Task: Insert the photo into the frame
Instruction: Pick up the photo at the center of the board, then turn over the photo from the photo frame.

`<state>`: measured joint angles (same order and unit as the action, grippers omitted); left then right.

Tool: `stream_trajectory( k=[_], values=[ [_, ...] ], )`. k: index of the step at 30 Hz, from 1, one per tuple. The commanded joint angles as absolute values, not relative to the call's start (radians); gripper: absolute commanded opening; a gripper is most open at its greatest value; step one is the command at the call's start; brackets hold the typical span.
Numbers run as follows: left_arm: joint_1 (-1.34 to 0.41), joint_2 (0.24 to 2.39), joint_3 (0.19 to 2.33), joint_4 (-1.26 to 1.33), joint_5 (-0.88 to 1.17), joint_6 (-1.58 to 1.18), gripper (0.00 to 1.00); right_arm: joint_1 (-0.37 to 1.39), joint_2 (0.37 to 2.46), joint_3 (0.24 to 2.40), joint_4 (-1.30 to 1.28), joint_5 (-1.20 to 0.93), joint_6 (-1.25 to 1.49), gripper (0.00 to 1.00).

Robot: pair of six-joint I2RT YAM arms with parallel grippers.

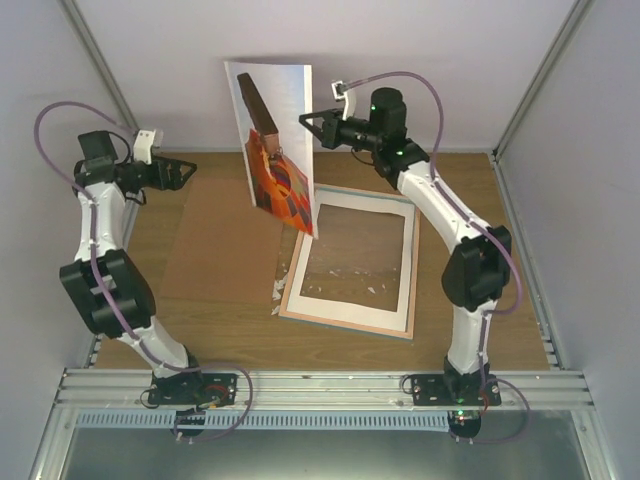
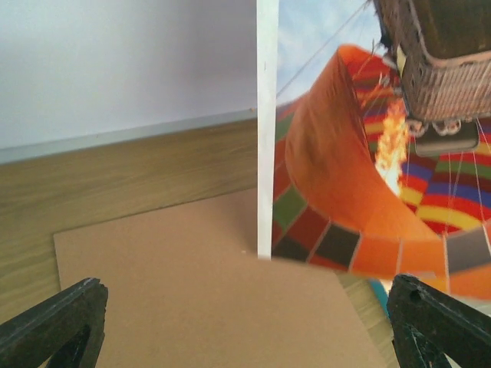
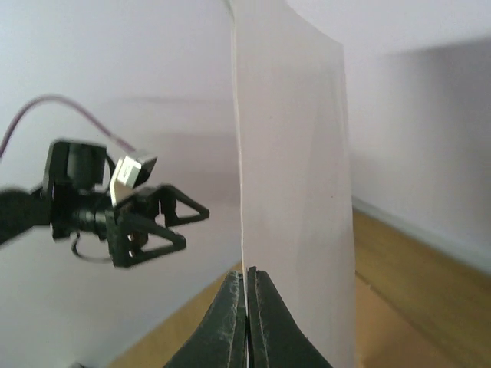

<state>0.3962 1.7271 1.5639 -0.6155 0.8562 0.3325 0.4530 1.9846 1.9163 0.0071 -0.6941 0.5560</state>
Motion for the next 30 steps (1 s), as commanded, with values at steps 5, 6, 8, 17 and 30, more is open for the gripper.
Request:
stream_trajectory(
  k=[5,6,8,17,30],
  values=[
    [0.331,1.577,1.592,-0.685,0.962,0.413,0.99,0.363,1.771,1.891,-0.274,-0.862,-0.057,0.00],
    [0.324,1.557,1.595,-0.689,0.975,0.431,0.99,0.354,1.745,1.887,-0.309,-0.863,-0.116,0.01],
    [0.318,1.521,1.613,-0.710,1.016,0.489,0.99,0.336,1.700,1.886,-0.382,-0.861,-0.217,0.01],
    [0.311,1.390,1.818,-1.075,1.056,0.924,0.99,0.319,1.527,1.861,-0.671,-0.715,-0.585,0.01],
    [0.010,1.189,1.756,-1.120,1.054,0.900,0.92,0.323,1.334,1.833,-0.863,-0.671,-0.750,0.01]
  ],
)
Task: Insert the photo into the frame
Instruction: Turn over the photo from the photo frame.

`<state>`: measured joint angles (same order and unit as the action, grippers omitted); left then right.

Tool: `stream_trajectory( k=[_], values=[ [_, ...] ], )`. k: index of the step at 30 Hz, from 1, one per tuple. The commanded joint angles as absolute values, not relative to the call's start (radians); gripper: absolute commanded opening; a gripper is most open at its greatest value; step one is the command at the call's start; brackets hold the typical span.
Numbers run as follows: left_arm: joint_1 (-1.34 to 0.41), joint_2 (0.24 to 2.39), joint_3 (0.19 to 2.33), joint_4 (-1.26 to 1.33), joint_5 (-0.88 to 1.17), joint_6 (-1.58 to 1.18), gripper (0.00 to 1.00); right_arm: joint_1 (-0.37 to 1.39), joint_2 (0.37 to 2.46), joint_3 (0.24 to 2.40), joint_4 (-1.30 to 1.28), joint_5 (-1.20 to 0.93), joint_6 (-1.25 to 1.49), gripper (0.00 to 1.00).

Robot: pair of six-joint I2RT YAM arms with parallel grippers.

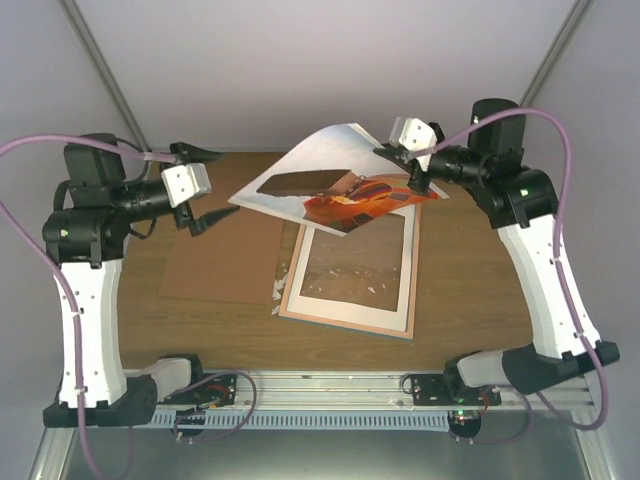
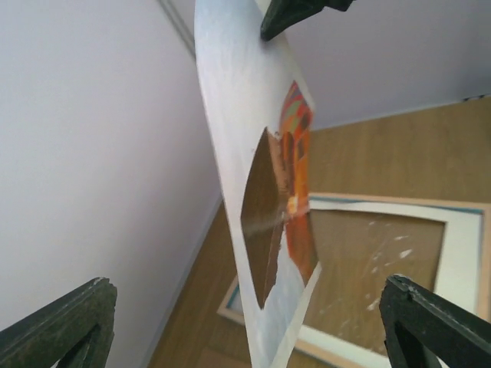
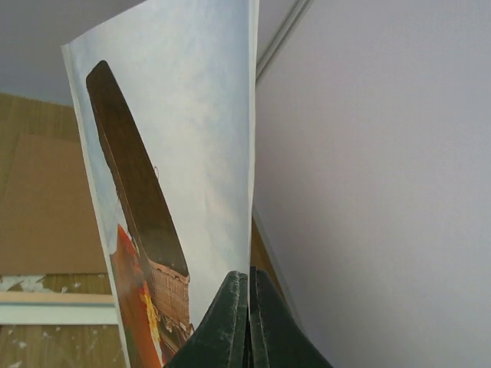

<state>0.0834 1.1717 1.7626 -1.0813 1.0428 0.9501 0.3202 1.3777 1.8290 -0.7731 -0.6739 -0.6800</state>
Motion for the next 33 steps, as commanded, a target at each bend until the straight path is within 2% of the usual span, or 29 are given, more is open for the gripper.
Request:
stream_trajectory(
  k=[1,11,20,22,25,29,33],
  values=[
    [-0.032,1.193,1.754,-1.121,1.053,0.875,0.91,0.325,1.322,1.824,-0.875,-0.678,-0.761,0.00],
    [-0.252,1.211,1.675,-1.085,0.953,0.695,0.77,0.332,1.263,1.783,-0.928,-0.689,-0.809,0.01],
    [-0.324,1.214,1.653,-1.025,0.904,0.628,0.63,0.333,1.235,1.759,-0.957,-0.703,-0.839,0.01],
    [-0.328,1.215,1.670,-1.022,0.882,0.619,0.66,0.334,1.226,1.749,-0.960,-0.706,-0.842,0.01],
    [-0.327,1.209,1.696,-0.994,0.810,0.592,0.80,0.333,1.212,1.732,-0.966,-0.704,-0.851,0.00],
    [-0.324,1.219,1.735,-0.962,0.681,0.588,0.84,0.333,1.199,1.723,-0.978,-0.713,-0.867,0.01],
    [-0.323,1.259,1.797,-1.005,0.678,0.644,0.85,0.334,1.191,1.723,-0.989,-0.726,-0.878,0.01]
  ],
)
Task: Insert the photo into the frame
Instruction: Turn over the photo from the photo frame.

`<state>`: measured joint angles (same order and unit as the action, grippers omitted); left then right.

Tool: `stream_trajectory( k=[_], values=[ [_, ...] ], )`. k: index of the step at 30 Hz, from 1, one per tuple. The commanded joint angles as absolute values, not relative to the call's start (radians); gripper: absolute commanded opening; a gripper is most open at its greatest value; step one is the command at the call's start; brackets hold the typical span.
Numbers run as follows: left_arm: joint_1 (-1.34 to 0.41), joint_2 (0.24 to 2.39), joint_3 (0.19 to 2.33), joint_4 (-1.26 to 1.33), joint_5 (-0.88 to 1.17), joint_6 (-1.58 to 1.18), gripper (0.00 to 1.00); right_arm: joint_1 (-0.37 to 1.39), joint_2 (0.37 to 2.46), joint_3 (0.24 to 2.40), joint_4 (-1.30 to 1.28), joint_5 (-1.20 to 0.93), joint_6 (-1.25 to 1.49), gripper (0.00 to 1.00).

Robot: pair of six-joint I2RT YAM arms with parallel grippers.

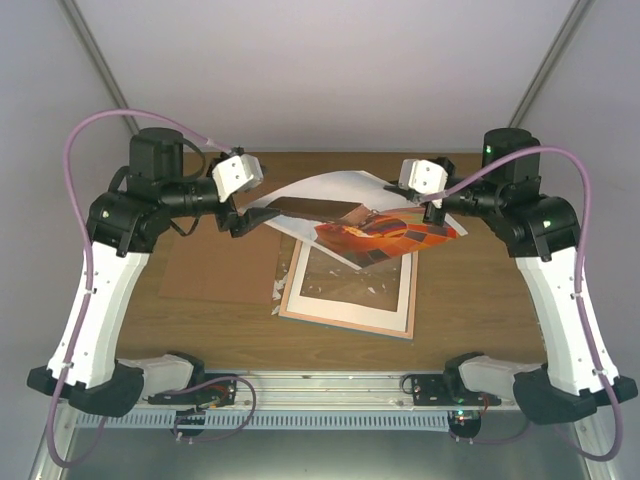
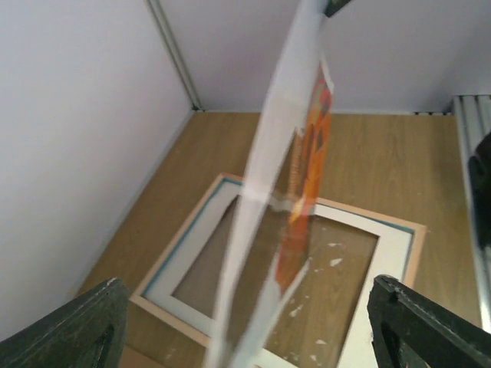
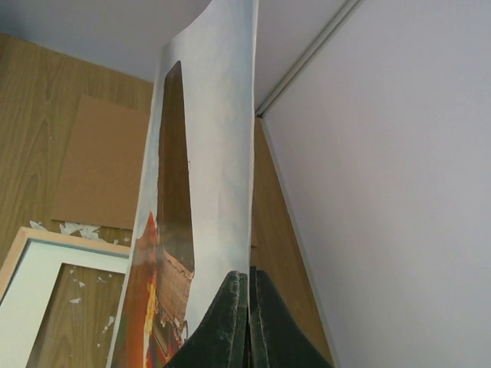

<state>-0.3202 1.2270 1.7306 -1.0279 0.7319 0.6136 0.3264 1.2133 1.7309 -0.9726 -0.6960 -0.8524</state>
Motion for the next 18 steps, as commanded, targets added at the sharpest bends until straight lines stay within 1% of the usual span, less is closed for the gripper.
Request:
stream_trajectory(
  k=[1,3,6,10,13,15,18],
  values=[
    [-0.325,1.273,1.808,-1.026,0.690,0.652,0.85,0.334,1.189,1.723,-0.990,-0.728,-0.879,0.01],
    [-0.324,1.297,1.825,-1.060,0.713,0.670,0.81,0.333,1.187,1.724,-0.992,-0.733,-0.879,0.00],
    [-0.326,1.317,1.831,-1.079,0.751,0.670,0.74,0.334,1.184,1.723,-0.992,-0.741,-0.878,0.01],
    [-0.333,1.325,1.831,-1.098,0.810,0.675,0.61,0.335,1.187,1.724,-0.990,-0.745,-0.872,0.00],
    [-0.346,1.327,1.829,-1.124,0.834,0.699,0.55,0.334,1.191,1.726,-0.982,-0.741,-0.866,0.01],
    [-0.352,1.325,1.822,-1.135,0.845,0.706,0.48,0.334,1.195,1.724,-0.979,-0.741,-0.864,0.01],
    [-0.356,1.321,1.802,-1.141,0.866,0.714,0.32,0.335,1.203,1.724,-0.975,-0.750,-0.856,0.01]
  ],
)
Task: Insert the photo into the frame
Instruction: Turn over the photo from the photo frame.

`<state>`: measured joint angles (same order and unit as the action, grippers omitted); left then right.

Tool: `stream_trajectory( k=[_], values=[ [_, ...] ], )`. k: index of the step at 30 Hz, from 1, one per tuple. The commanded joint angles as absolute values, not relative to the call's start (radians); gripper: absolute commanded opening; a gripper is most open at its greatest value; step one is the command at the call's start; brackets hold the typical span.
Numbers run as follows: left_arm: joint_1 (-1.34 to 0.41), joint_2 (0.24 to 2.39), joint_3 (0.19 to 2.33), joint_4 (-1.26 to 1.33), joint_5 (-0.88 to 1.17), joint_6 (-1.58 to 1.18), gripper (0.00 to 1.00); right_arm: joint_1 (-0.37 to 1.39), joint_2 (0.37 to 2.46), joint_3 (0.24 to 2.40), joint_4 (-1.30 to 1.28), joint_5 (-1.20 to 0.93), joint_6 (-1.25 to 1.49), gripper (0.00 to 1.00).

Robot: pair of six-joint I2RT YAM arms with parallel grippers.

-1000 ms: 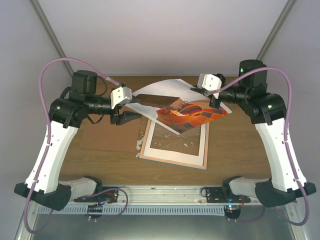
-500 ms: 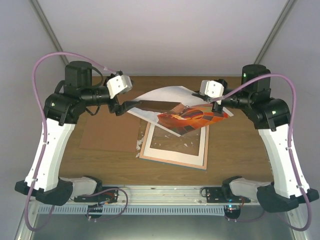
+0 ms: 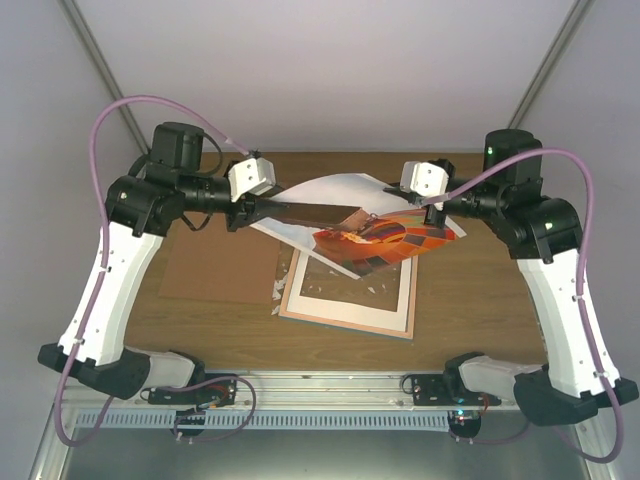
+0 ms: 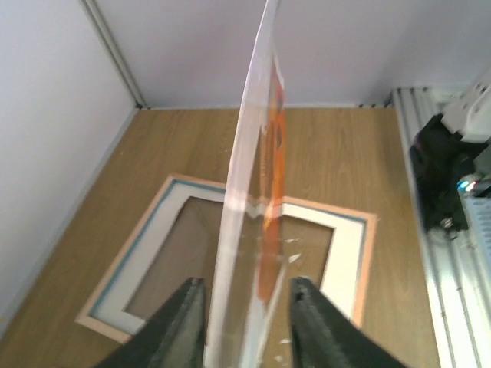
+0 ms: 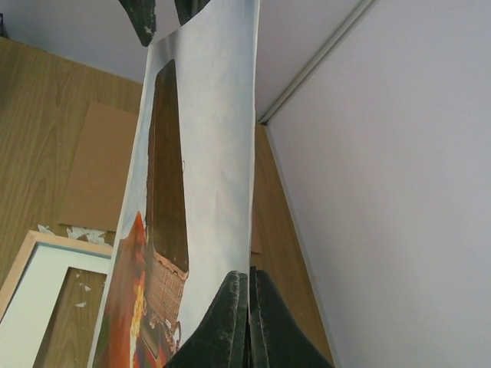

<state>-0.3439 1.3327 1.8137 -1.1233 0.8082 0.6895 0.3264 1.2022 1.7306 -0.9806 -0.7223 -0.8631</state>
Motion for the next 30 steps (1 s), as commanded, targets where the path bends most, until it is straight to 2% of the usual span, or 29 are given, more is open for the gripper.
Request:
stream_trajectory(
  k=[1,7,8,9,12,13,19,21,30],
  values=[
    [-0.357,1.318,1.793,-1.139,0.872,0.717,0.27,0.336,1.205,1.723,-0.971,-0.750,-0.854,0.01],
    [-0.357,1.313,1.741,-1.064,0.870,0.677,0.01,0.333,1.198,1.680,-0.918,-0.727,-0.823,0.01],
    [-0.356,1.318,1.737,-1.038,0.855,0.662,0.00,0.333,1.196,1.659,-0.901,-0.704,-0.809,0.06],
    [-0.354,1.323,1.732,-1.010,0.836,0.647,0.00,0.334,1.195,1.648,-0.890,-0.689,-0.793,0.12],
    [-0.351,1.355,1.736,-0.908,0.740,0.587,0.00,0.321,1.191,1.615,-0.842,-0.649,-0.735,0.53],
    [-0.347,1.376,1.752,-0.880,0.708,0.568,0.00,0.313,1.191,1.608,-0.830,-0.645,-0.720,0.62],
    [-0.328,1.598,1.962,-0.778,0.526,0.523,0.00,0.209,1.189,1.574,-0.751,-0.667,-0.570,0.97],
    [-0.328,1.681,2.049,-0.753,0.455,0.522,0.00,0.130,1.187,1.555,-0.718,-0.719,-0.502,1.00],
    [-0.320,1.972,2.425,-0.574,0.187,0.543,0.00,-0.247,1.208,1.451,-0.581,-1.030,-0.255,1.00]
  ],
)
